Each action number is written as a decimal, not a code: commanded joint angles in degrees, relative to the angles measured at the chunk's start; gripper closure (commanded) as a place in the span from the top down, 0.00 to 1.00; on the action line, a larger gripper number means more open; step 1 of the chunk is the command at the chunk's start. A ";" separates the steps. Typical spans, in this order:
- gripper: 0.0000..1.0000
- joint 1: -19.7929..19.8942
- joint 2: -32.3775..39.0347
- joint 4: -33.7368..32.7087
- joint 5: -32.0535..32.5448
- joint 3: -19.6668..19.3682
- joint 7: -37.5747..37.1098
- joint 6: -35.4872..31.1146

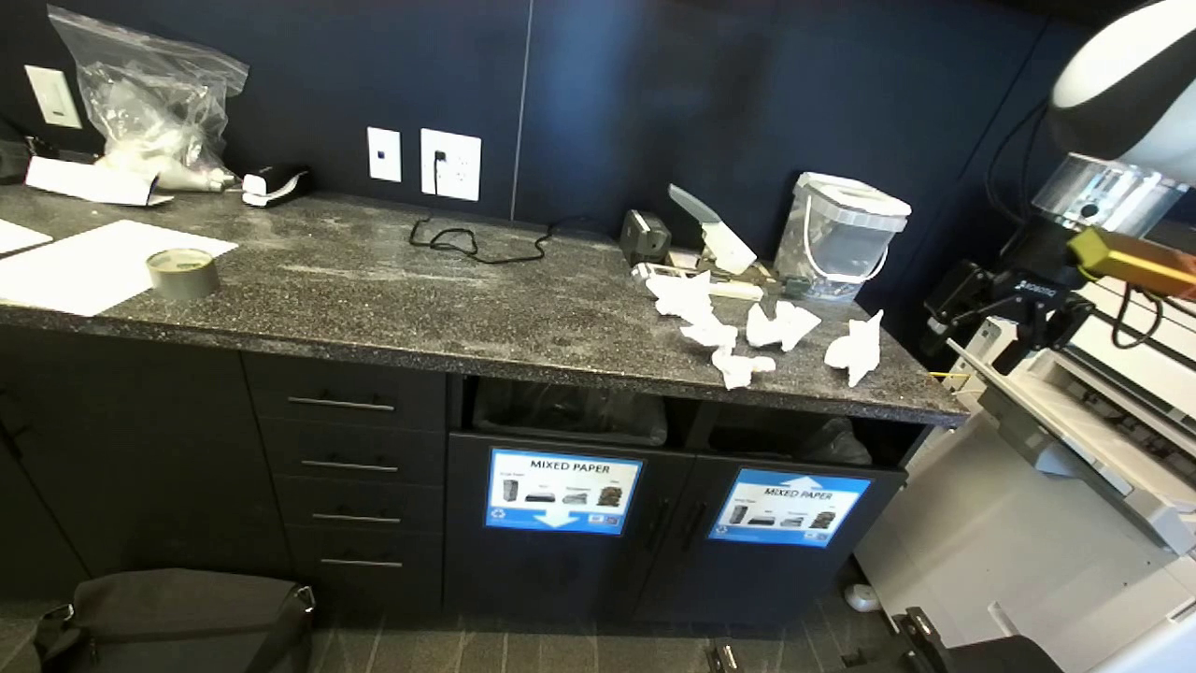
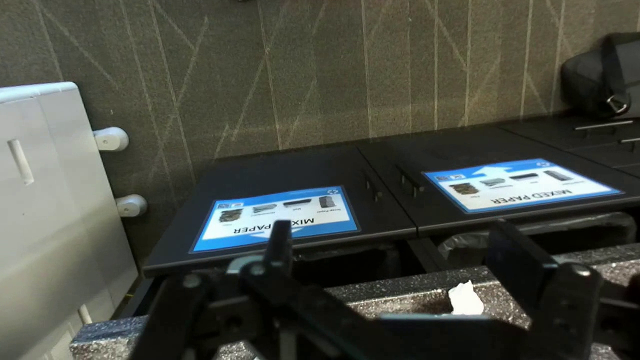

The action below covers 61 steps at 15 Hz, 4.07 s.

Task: Remove all the paper trash from the base top and put them in the mixed paper bin on the right

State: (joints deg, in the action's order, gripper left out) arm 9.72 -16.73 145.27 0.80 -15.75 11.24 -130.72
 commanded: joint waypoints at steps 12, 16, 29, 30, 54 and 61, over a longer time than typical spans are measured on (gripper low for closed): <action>1.00 0.91 32.63 -26.18 -2.80 2.29 -15.95 -11.58; 1.00 1.84 39.92 -34.32 -4.21 2.35 -19.22 -10.88; 1.00 6.31 57.26 -54.41 -9.69 4.33 -22.71 -9.68; 1.00 6.44 58.38 -55.62 -9.87 4.49 -22.84 -9.68; 0.12 6.58 67.07 -66.23 -5.85 4.08 -21.39 1.63; 0.15 4.71 61.33 -58.02 -2.72 5.39 -15.34 1.81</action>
State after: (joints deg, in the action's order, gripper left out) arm 15.24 48.96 81.62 -3.34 -11.05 -7.09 -128.93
